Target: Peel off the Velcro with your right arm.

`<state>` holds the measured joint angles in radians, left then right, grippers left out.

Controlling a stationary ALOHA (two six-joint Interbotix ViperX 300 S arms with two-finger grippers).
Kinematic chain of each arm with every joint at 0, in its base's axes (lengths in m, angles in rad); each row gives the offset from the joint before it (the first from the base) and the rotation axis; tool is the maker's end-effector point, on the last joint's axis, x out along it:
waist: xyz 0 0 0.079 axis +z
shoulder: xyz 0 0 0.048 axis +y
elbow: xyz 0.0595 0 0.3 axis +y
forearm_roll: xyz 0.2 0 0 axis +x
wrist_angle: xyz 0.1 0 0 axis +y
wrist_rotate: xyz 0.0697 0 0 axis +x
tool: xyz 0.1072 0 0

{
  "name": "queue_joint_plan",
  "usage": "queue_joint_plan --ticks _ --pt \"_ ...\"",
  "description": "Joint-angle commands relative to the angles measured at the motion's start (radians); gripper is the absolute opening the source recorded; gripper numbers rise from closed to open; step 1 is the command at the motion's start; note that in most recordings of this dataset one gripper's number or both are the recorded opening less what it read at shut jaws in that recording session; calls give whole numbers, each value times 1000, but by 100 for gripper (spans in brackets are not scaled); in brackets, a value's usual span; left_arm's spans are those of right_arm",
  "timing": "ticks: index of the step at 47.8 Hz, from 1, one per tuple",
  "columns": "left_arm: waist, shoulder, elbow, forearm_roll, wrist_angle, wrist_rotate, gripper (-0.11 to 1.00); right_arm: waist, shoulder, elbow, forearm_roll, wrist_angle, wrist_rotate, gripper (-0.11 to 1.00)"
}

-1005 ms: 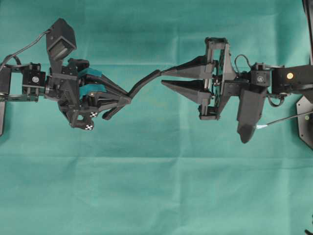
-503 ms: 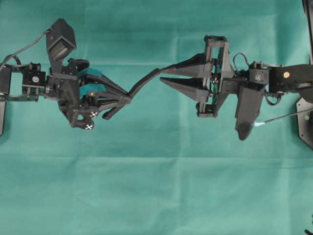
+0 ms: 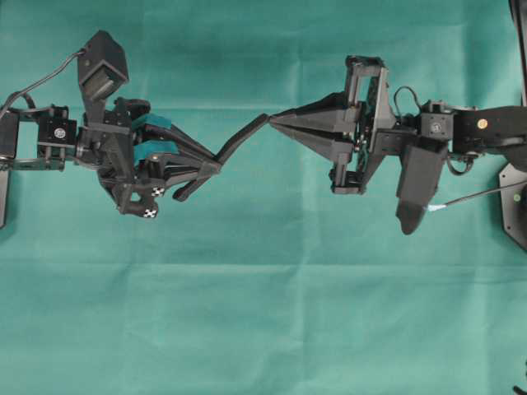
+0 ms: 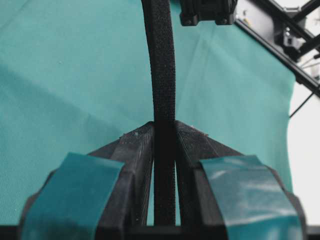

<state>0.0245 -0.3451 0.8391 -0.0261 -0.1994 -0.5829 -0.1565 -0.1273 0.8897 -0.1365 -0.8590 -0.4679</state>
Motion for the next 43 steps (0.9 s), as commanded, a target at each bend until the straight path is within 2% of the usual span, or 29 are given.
queue_joint_plan --ticks 1,43 --pt "2 -12 -17 -2 -9 2 10 0 -9 -21 2 -9 -2 -9" --pt "3 -11 -21 0 -9 2 10 25 -6 -6 -2 -9 0 -9"
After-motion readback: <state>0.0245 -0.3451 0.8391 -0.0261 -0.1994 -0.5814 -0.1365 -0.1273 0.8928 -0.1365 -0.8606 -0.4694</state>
